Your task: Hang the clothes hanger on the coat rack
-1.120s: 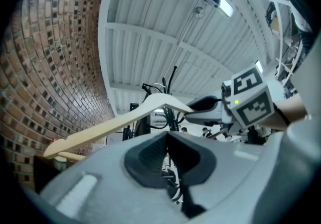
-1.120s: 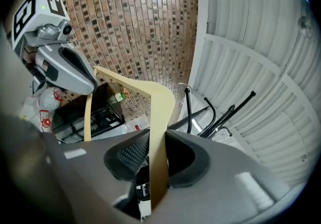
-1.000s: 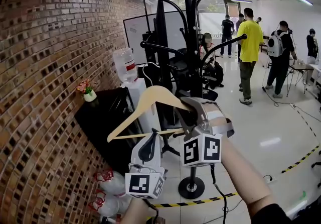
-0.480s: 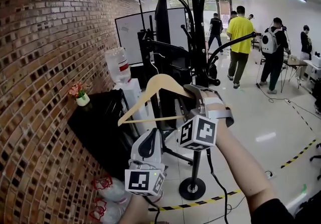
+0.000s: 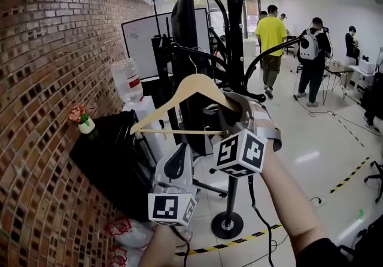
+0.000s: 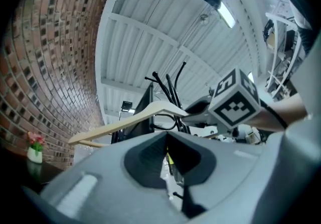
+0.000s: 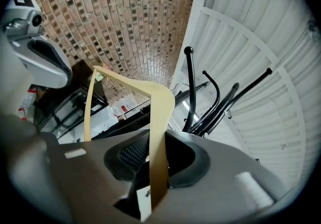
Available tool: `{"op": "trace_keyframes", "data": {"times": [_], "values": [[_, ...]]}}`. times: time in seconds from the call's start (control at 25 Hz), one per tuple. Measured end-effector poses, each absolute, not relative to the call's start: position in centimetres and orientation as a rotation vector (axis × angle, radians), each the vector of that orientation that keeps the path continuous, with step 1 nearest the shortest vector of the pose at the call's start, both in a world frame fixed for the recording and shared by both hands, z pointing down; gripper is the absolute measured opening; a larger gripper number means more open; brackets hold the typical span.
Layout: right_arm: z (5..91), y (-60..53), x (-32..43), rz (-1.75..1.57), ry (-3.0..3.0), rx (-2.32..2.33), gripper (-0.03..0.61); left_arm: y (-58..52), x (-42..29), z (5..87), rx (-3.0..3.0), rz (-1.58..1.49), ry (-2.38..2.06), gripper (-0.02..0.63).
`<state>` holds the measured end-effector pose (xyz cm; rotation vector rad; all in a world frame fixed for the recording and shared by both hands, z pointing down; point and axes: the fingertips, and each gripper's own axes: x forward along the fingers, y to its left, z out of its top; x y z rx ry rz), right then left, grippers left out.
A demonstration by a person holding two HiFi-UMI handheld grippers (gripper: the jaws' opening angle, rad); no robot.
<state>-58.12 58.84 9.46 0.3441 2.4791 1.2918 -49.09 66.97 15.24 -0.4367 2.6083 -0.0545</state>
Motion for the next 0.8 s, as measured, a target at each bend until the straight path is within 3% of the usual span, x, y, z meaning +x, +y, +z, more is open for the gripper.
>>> {"op": "trace_keyframes", "data": {"times": [0.8], "values": [[14.3,54.2,-59.7,1.187,2.627,0.25,0.097,65.1,-51.2,18.2,-0.505,-0.045,2.653,0.005]]}}
